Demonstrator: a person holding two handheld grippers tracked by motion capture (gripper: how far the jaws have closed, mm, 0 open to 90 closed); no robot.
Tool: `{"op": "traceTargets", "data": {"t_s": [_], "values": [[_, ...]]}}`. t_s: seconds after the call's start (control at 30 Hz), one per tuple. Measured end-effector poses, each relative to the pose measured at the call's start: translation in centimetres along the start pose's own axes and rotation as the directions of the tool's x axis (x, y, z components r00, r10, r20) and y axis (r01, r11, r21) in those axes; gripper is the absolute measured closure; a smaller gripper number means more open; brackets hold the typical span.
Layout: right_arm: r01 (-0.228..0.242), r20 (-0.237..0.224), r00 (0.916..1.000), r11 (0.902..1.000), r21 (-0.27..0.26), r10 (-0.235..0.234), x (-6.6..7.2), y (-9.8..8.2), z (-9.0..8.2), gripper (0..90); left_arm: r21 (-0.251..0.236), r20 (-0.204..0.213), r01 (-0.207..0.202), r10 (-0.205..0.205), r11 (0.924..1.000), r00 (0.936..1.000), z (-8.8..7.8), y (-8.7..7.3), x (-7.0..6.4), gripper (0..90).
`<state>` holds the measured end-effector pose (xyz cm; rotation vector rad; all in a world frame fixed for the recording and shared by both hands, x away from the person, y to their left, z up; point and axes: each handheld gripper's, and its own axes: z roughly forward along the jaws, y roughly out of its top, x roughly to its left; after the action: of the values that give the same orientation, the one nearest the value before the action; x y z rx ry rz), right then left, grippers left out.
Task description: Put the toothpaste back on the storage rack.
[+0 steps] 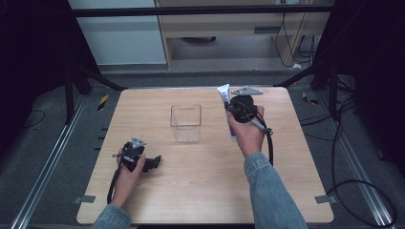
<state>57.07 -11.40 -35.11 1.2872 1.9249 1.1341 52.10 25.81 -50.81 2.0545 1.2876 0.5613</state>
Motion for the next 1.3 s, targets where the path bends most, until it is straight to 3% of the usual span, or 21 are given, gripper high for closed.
{"op": "traceTargets", "data": {"t_s": [0.4,0.7,1.3], "values": [[0.005,-0.014,0.9999,0.9976,-0.070,-0.006,1.2,2.8,0.0,79.8,-0.002,0.000,0.002,-0.002,1.0000,1.0000,0.0,0.0,0.0,0.0],[0.008,-0.039,0.9991,0.9898,-0.142,-0.014,2.7,5.5,0.5,79.8,-0.004,0.000,0.003,-0.003,1.0000,1.0000,0.1,0.0,0.0,0.0],[0.010,-0.057,0.9981,0.9838,-0.179,-0.021,4.2,7.5,2.7,79.8,-0.004,-0.001,0.002,-0.002,1.0000,1.0000,0.1,0.0,0.0,0.0]]}}
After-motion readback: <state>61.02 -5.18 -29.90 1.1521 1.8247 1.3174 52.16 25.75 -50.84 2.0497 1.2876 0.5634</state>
